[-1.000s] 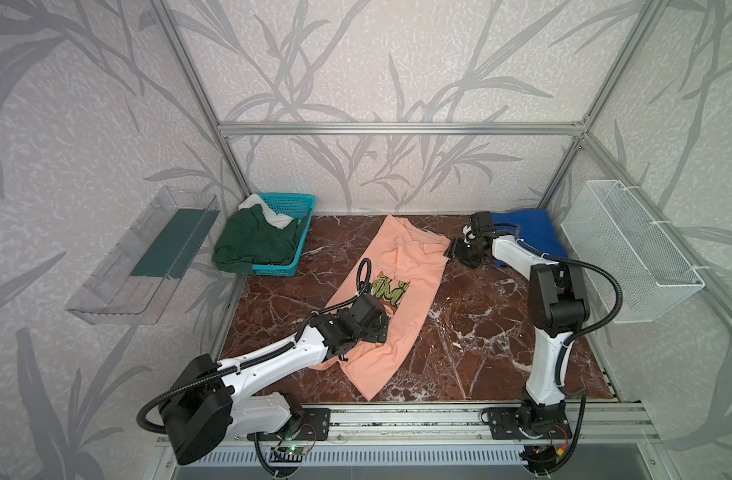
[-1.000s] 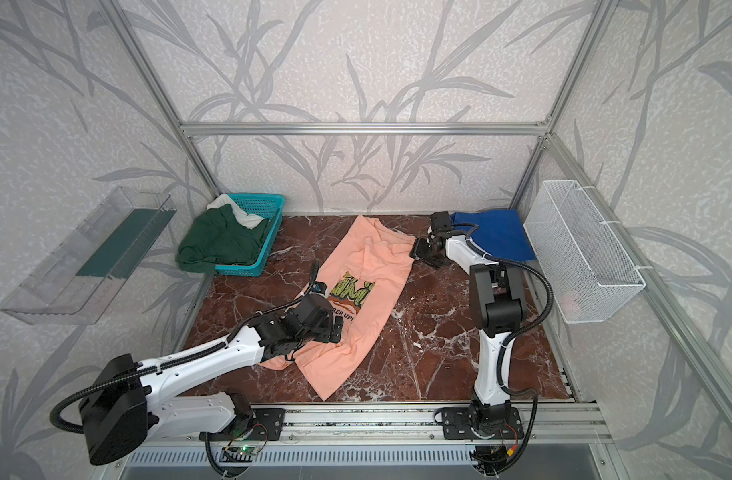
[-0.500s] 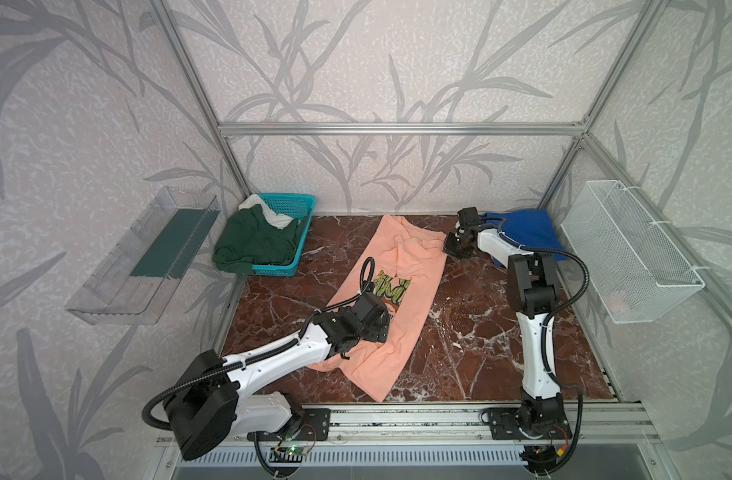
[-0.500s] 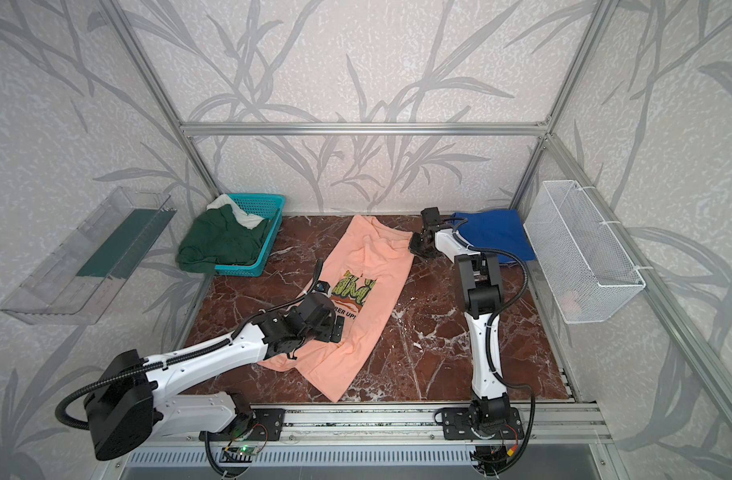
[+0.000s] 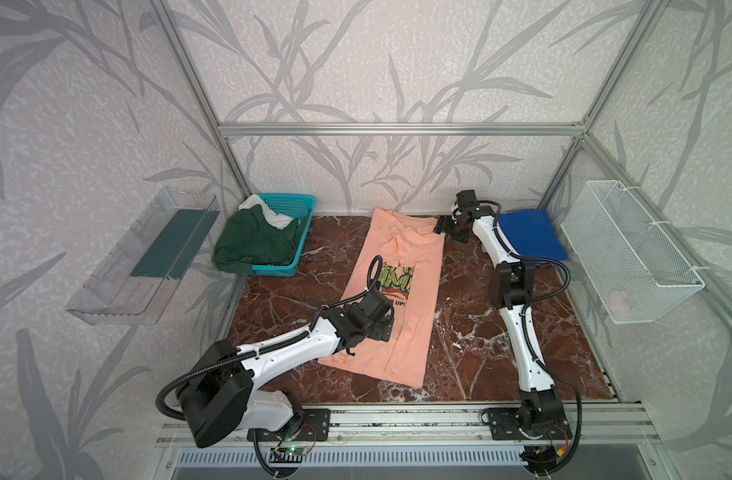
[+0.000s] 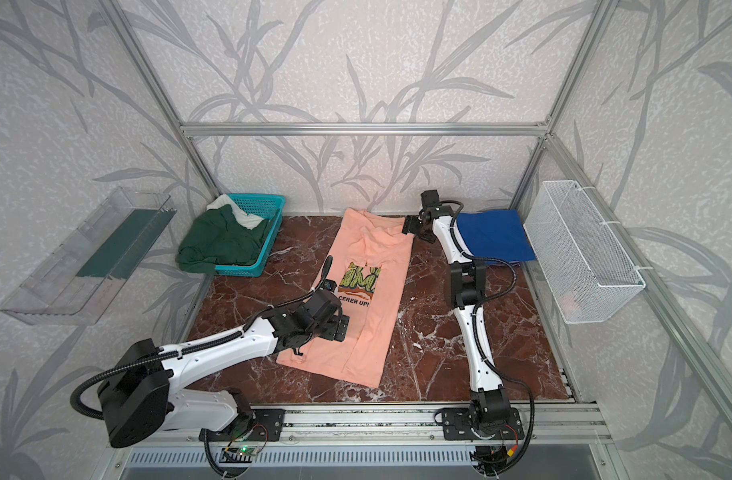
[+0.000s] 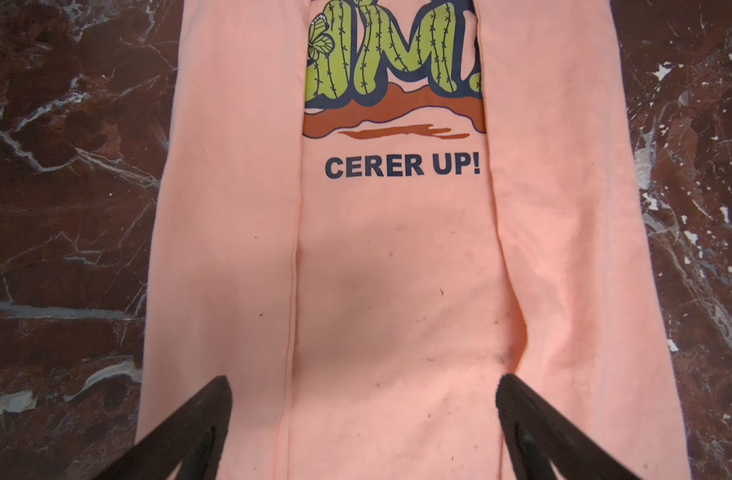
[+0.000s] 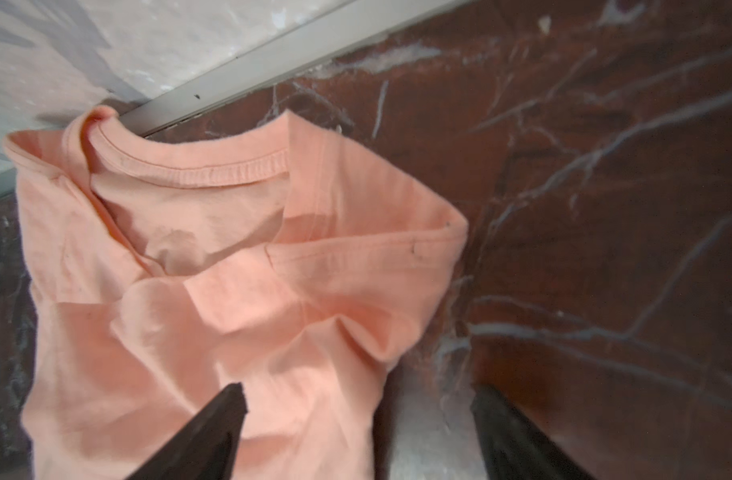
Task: Fold and stack the t-shirts
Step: 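Rotate the shirt lengthwise toward the robot with both grippers, then release, then move both grippers to the shirt's near hem corners and grasp them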
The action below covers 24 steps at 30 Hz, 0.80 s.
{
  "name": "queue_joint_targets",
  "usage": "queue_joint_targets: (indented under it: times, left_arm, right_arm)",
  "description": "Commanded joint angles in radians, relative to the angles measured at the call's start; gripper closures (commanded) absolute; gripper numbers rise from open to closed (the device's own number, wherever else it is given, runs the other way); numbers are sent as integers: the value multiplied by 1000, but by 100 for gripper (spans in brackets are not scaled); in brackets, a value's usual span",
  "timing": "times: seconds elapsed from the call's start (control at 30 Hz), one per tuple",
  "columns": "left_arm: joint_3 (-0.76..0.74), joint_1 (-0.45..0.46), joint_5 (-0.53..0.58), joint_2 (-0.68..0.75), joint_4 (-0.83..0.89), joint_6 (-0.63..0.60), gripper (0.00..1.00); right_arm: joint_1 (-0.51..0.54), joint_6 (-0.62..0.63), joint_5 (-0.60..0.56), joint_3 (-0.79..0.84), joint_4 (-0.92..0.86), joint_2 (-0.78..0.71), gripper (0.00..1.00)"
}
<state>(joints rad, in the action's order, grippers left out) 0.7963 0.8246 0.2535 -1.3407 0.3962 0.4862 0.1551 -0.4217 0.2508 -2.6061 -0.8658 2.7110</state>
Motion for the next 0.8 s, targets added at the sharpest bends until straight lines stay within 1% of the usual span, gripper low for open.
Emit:
queue_joint_targets:
  times: [0.0,0.17,0.2,0.3,0.43,0.53,0.6,0.67,0.7,0.77]
  left_arm:
    - [17,-2,34,-3,24,30,1]
    - [-3,-8,25,-2,3,57,1]
    - [-9,-10,26,3,0,58,1]
    - [-31,-16,23,25,-16,61,1]
    - [-91,-31,27,76,-73,69,1]
    - [-134,-50,18,127,-98,84,1]
    - [-154,-57,15,162,-105,90,1]
    - [-174,-64,17,190,-111,96,1]
    - [-184,-68,13,203,-115,98,1]
    - [-205,-72,1,228,-126,101,1]
  right_arm:
    - [1,-8,16,250,7,-225,1]
    - [8,-108,15,879,309,-617,1]
    - [13,-124,18,984,349,-687,1]
    - [43,-158,17,1230,404,-850,1]
    - [110,-225,26,1482,430,-997,0]
    - [197,-312,3,1650,463,-1123,8]
    - [266,-372,-10,1747,490,-1193,16]
    - [333,-436,-24,1817,507,-1244,20]
    - [368,-469,-26,1846,522,-1261,26]
    - [438,-521,-38,1883,543,-1280,31]
